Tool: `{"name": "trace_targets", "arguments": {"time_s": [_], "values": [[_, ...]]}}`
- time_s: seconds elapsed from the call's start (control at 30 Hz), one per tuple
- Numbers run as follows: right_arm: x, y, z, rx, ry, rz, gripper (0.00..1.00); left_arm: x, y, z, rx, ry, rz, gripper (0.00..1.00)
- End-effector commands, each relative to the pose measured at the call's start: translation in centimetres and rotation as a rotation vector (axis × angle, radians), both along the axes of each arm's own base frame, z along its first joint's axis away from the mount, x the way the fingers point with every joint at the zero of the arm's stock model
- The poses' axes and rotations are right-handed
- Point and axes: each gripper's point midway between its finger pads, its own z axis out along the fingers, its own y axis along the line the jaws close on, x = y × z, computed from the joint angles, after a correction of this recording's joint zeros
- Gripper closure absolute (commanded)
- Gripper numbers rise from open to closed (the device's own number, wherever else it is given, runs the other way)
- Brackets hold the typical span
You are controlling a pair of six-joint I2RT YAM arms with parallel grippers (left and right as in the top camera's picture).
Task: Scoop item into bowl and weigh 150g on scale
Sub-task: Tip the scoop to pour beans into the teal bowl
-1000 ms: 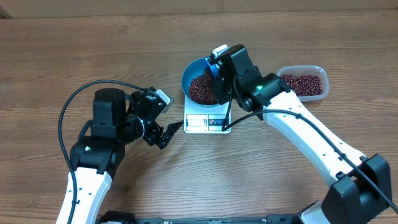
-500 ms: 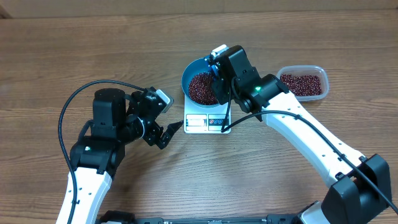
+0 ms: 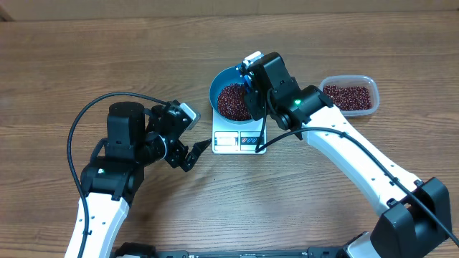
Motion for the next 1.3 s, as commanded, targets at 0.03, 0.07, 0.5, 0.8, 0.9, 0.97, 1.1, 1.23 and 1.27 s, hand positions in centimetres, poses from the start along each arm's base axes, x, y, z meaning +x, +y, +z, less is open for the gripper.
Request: {"name": "trace_targets", "arguments": {"time_s": [0.03, 0.07, 0.5, 0.8, 0.9, 0.97, 1.1, 1.23, 1.27], "values": [[0.7, 0.5, 2.4, 0.01, -0.066, 0.023, 0.96, 0.0, 0.2, 0.0, 0.009, -0.012, -0.004, 0.0], [0.7, 0.5, 2.4, 0.005, -0.068, 0.03, 0.96, 0.0, 0.2, 0.0, 0.009, -0.012, -0.004, 0.01], [0.7, 0.7, 2.6, -0.08, -0.112, 0.149, 0.96, 0.0, 0.2, 0.0, 0.009, -0.012, -0.004, 0.0], [0.7, 0.7, 2.6, -0.153, -0.141, 0.24, 0.96, 0.0, 0.2, 0.0, 0.009, -0.012, -0.004, 0.0], [1.0, 0.5, 2.7, -0.164, -0.153, 0.235, 0.96, 0.0, 0.2, 0.0, 0.009, -0.012, -0.004, 0.01], [1.0, 0.6, 2.8, -0.162, -0.156, 0.235, 0.96, 0.0, 0.2, 0.0, 0.009, -0.012, -0.004, 0.0], [1.1, 0.4, 2.8, -0.174, -0.161, 0.23, 0.96, 0.0, 0.2, 0.0, 0.009, -0.012, -0.004, 0.0], [1.5, -0.5, 3.1, -0.211, -0.178, 0.192, 0.96, 0.0, 0.2, 0.0, 0.009, -0.012, -0.004, 0.0], [1.5, -0.5, 3.2, -0.207, -0.18, 0.184, 0.96, 0.0, 0.2, 0.0, 0.009, -0.012, -0.004, 0.01]]}}
